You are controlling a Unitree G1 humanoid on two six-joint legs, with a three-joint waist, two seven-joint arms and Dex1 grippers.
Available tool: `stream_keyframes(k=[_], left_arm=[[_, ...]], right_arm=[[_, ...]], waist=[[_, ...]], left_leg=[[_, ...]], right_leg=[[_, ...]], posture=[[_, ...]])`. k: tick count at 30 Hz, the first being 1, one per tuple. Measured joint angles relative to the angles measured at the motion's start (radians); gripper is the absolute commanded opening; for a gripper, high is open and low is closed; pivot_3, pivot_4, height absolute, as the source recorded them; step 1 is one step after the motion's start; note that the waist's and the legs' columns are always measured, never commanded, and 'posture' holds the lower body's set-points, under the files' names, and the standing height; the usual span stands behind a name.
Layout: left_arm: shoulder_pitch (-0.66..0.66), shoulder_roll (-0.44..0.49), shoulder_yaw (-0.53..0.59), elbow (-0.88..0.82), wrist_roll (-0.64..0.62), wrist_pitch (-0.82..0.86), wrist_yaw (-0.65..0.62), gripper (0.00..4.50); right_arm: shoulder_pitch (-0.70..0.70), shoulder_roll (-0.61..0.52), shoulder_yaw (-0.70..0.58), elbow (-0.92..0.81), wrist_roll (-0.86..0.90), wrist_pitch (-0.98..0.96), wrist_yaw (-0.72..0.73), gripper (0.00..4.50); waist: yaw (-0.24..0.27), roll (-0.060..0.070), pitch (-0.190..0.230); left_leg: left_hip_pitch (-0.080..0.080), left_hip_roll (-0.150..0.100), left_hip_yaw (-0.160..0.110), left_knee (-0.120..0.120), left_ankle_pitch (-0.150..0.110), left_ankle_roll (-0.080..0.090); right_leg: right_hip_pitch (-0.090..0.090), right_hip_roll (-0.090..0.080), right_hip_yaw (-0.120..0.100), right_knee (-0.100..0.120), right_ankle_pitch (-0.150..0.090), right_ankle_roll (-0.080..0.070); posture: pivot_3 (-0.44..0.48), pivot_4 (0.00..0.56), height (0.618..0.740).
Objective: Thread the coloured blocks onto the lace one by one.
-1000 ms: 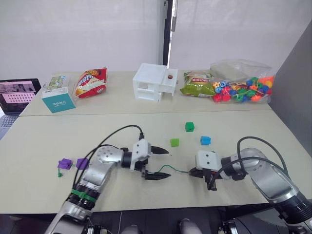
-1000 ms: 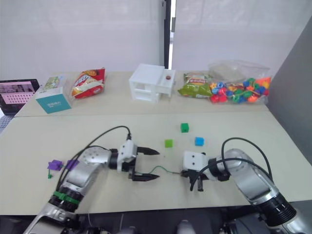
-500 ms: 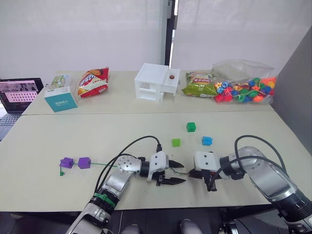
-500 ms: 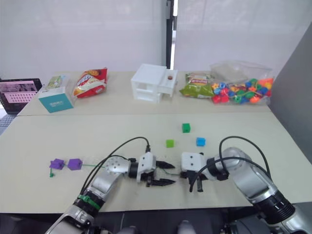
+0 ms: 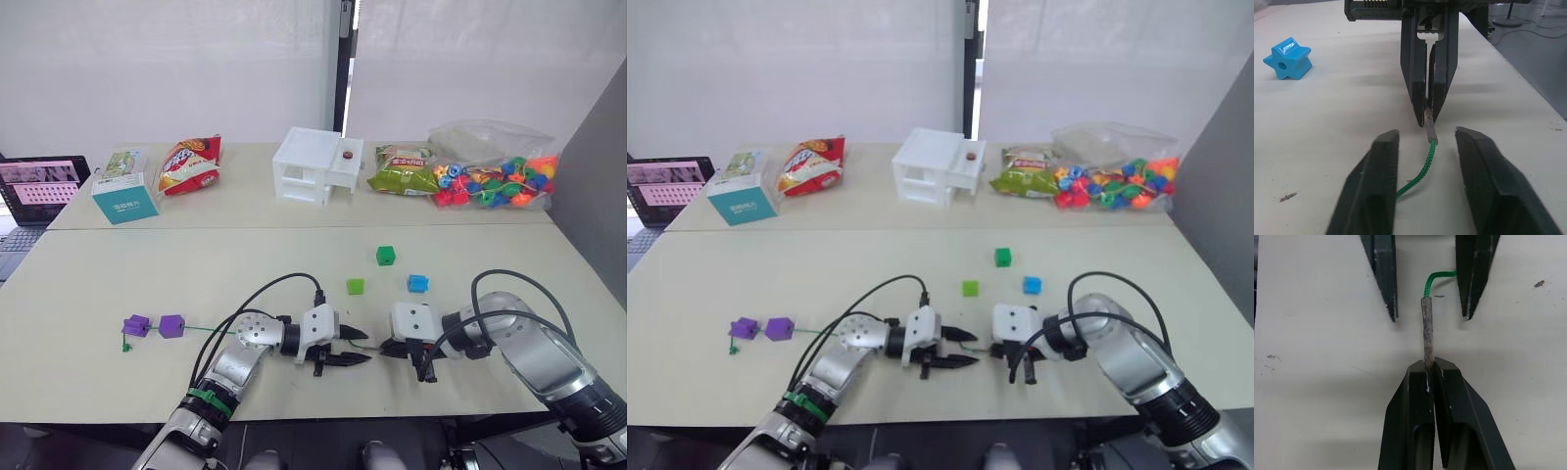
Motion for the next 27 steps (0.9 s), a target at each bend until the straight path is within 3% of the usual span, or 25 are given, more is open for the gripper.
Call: stream_keyframes(k=[3,12,17,21,25,27], left_arm=[[-0.003,-0.006,-0.001,0.006,0.000,0.000,-0.002,0.02],[-0.008,-0.018,-0.005,0.013,0.002,0.000,0.000,0.02],[-0.013,-0.021,-0.006,0.022,0.005,-0.001,0.004,0.00],[-0.020,-0.018,-0.006,0.032,0.006,-0.009,0.016,0.00],[-0.019,-0.003,-0.004,0.030,0.004,-0.014,0.016,0.00],[-0.018,0.007,0.000,0.027,0.001,-0.013,0.015,0.00]], right_arm=[[0.000,0.000,0.000,0.000,-0.002,0.000,-0.001,0.00],[0.003,0.000,-0.002,-0.006,-0.013,0.004,-0.010,0.00],[0.098,0.005,-0.108,-0.066,0.088,0.112,-0.041,1.67],[0.257,0.015,-0.291,-0.129,0.204,0.148,-0.080,3.02],[0.408,0.184,-0.529,-0.155,0.362,0.142,-0.181,4.44],[0.505,0.234,-0.621,-0.186,0.442,0.167,-0.218,4.47]], waist=[[0.000,0.000,0.000],[0.002,0.000,0.000],[0.013,0.000,0.000],[0.024,0.000,0.000],[0.022,0.001,-0.001],[0.024,0.001,-0.001]], left_leg=[[0.000,0.000,0.000,0.000,0.000,0.000],[0.001,0.000,0.000,0.000,0.000,0.000],[0.000,0.000,-0.001,0.000,0.000,0.000],[0.000,0.000,0.000,0.000,0.000,0.000],[0.001,0.000,0.000,0.000,0.000,0.000],[0.001,0.000,0.000,0.000,0.000,0.000]], right_leg=[[0.000,0.000,0.000,0.000,0.000,0.000],[0.001,0.000,0.000,0.000,0.000,0.000],[0.001,0.000,0.000,0.000,0.000,0.000],[0.001,0.000,0.000,0.000,0.000,0.000],[0.001,0.000,0.001,0.000,0.000,0.000],[0.002,0.000,0.001,0.001,0.000,0.000]], posture=[[0.000,0.150,0.740],[0.000,0.150,0.740],[0.000,0.150,0.740],[0.000,0.150,0.740],[0.000,0.150,0.740],[0.000,0.150,0.740]])
